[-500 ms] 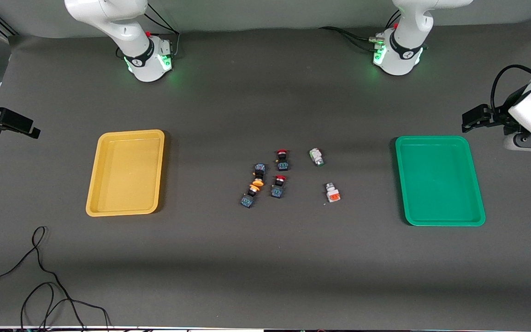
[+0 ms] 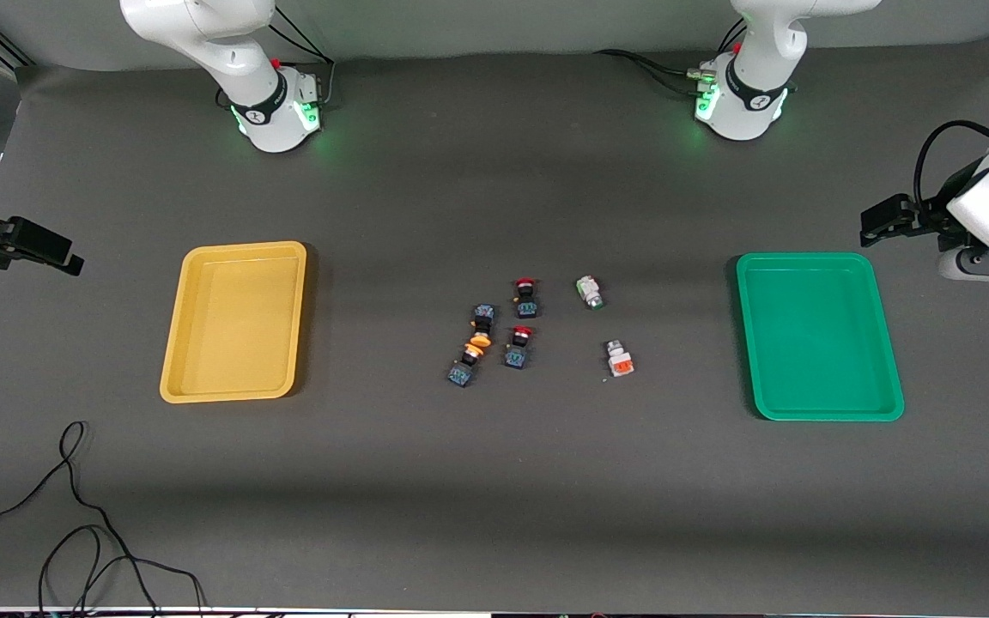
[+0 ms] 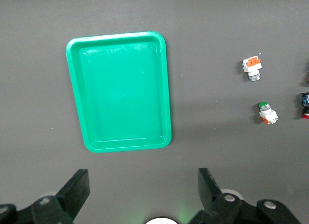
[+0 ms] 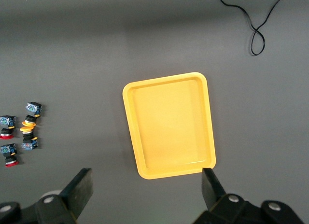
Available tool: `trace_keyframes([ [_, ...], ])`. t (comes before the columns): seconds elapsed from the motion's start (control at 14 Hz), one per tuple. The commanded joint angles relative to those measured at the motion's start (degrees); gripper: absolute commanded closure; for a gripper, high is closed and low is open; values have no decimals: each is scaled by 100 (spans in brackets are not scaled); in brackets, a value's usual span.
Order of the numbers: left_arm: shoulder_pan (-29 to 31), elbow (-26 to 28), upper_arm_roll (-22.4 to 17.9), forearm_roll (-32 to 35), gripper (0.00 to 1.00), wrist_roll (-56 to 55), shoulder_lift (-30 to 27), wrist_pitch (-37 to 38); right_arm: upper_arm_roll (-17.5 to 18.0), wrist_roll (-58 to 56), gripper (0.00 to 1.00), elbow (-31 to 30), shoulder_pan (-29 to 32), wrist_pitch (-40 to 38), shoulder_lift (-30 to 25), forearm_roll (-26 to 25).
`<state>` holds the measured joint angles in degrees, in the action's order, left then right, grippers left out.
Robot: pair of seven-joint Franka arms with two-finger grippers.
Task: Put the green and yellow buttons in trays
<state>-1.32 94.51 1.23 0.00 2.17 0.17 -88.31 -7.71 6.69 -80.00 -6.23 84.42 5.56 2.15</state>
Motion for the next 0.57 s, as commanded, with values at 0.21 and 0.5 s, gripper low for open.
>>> trace_keyframes([
  [0.21,9,67,0,35,0,55,-113,15,-29,-10,0,160,-63,22,138,23],
  [0.5,9,67,0,35,0,55,-113,24,-29,16,0,178,-72,75,279,58],
])
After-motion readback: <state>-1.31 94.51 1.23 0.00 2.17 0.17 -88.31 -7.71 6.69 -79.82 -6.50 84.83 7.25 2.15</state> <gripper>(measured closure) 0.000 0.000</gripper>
